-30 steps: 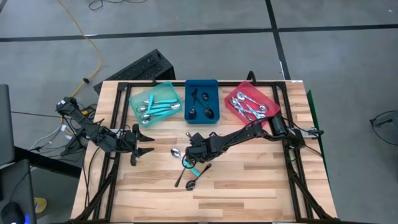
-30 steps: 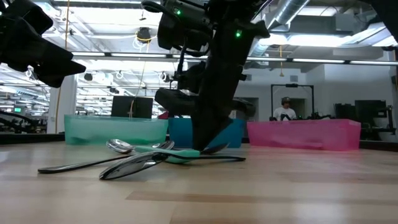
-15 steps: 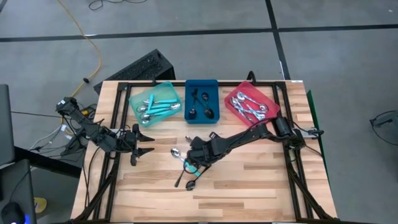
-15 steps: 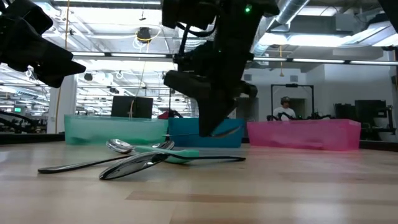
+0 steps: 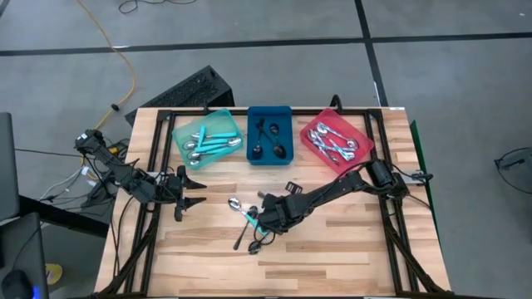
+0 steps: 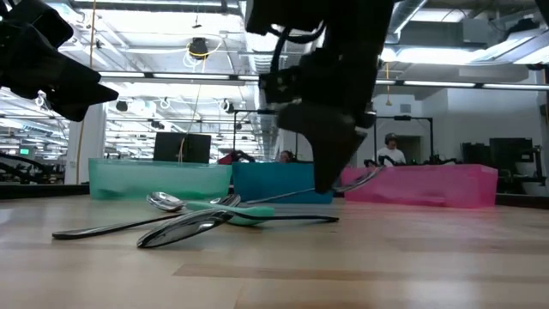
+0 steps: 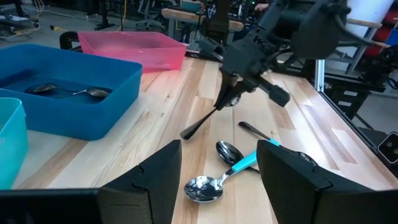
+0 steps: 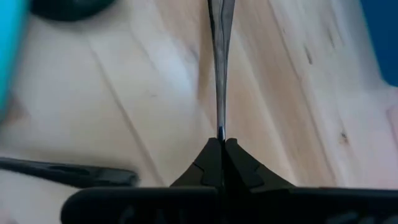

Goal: Sort silverware by color (type)
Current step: Put the black spoon into the blue bin

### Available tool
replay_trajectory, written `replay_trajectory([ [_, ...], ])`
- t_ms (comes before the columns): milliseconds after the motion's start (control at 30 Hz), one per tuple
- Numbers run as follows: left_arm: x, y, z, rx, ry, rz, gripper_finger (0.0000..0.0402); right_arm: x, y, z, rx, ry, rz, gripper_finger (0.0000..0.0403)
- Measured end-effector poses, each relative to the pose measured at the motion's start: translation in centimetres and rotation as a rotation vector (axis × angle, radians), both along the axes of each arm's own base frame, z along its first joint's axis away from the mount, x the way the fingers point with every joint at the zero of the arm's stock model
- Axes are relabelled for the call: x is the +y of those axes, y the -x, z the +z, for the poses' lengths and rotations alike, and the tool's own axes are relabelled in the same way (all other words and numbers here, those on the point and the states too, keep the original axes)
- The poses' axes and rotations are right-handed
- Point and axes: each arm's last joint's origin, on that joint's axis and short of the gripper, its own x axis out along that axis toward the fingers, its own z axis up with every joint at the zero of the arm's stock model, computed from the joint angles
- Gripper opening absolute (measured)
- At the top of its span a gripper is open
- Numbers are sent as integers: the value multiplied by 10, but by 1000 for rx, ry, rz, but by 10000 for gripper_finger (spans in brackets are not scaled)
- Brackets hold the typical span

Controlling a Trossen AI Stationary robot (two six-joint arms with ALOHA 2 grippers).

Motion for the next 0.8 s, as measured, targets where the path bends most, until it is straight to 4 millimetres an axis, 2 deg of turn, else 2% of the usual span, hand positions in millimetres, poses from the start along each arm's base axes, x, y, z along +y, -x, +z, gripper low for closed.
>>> replay_trajectory([
  [200,0,0,0,1,1,-4,194,14,10,5,34,-10,33,19],
  [333,0,0,0,1,-2,-5,194,16,25,9,72,-2,2,19],
  [633,0,0,0,1,-9,-6,194,19,81,26,12,-67,-112,19],
  [800,0,0,0,1,-17,-2,194,19,105,26,-87,-126,-161,19],
])
